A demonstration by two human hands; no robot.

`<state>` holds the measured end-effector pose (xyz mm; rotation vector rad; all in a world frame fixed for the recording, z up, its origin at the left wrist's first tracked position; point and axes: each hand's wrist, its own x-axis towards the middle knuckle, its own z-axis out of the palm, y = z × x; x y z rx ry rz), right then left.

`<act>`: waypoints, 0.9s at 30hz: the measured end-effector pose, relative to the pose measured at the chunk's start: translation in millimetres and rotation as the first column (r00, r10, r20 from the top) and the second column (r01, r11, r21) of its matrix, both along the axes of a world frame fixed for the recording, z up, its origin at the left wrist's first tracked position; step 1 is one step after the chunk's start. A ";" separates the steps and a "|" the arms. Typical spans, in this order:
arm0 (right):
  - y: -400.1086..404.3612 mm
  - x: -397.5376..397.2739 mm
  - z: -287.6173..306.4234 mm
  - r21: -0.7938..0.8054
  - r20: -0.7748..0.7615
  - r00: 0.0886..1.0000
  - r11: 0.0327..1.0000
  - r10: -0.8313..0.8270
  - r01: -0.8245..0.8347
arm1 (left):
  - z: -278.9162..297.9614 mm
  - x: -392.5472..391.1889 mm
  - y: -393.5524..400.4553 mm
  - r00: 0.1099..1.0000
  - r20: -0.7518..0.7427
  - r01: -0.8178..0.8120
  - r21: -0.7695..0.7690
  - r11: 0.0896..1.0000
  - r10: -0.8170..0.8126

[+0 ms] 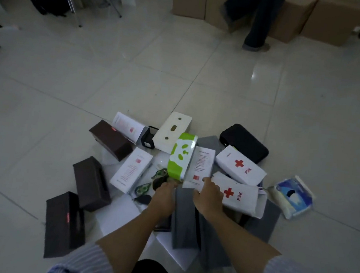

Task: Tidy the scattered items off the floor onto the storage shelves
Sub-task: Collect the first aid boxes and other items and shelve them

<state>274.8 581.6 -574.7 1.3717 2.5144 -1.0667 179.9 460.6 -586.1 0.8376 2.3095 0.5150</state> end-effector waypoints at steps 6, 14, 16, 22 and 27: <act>9.0 -20.9 -115.1 0.052 0.056 0.992 0.992 0.116 -0.119 | -91.4 -26.7 21.3 0.999 0.038 0.024 0.093 0.995 -0.028; -41.1 -20.4 -179.9 0.150 0.154 0.948 0.942 0.278 -0.300 | -177.0 -12.0 -8.2 0.916 0.129 -0.400 0.237 0.885 0.379; -57.0 -14.3 -187.5 0.148 0.236 0.919 0.923 0.316 -0.356 | -195.0 -1.3 -22.9 0.820 0.264 -0.561 0.193 0.805 0.508; -89.2 2.1 -194.1 0.209 0.249 0.958 0.957 0.144 -0.199 | -215.1 27.1 -48.8 0.755 0.319 -0.643 0.190 0.742 0.573; -93.4 9.4 -183.3 0.178 0.037 0.997 0.982 -0.066 0.058 | -204.6 34.1 -59.8 0.775 0.306 -0.627 0.254 0.737 0.554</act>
